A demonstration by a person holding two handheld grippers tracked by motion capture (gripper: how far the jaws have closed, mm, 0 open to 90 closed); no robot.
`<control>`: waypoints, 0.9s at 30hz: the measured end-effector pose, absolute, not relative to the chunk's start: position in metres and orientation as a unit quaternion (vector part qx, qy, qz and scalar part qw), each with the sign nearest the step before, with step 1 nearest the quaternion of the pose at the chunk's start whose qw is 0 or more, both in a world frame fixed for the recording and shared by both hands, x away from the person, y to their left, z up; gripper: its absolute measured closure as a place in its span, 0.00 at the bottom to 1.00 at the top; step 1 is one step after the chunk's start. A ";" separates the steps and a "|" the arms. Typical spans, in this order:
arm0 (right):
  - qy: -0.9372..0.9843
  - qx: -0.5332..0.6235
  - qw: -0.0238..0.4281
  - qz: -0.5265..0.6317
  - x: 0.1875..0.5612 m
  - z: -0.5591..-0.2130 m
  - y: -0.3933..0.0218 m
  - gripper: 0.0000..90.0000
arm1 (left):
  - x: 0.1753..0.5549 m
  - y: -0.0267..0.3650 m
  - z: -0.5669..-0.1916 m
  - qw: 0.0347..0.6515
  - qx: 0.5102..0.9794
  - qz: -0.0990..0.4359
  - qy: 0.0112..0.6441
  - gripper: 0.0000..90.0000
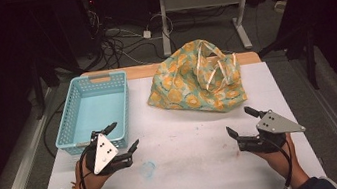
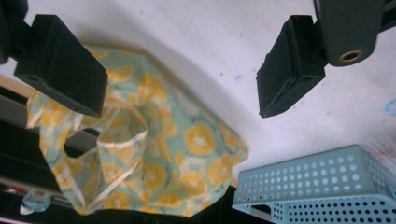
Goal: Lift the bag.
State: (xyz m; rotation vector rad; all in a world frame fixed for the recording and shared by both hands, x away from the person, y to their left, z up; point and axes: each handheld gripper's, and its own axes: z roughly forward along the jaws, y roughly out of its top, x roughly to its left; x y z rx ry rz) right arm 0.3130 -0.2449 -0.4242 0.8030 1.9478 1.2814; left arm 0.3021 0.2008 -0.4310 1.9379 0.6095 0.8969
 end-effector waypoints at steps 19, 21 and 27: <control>0.770 0.291 0.319 0.470 0.277 -0.453 -0.245 0.20 | 0.272 0.218 -0.462 0.404 0.810 0.336 0.261 0.21; 0.770 0.289 0.323 0.469 0.277 -0.451 -0.243 0.20 | 0.272 0.217 -0.462 0.404 0.810 0.335 0.261 0.21; 0.773 0.284 0.322 0.466 0.274 -0.452 -0.243 0.21 | 0.272 0.216 -0.461 0.401 0.813 0.336 0.257 0.21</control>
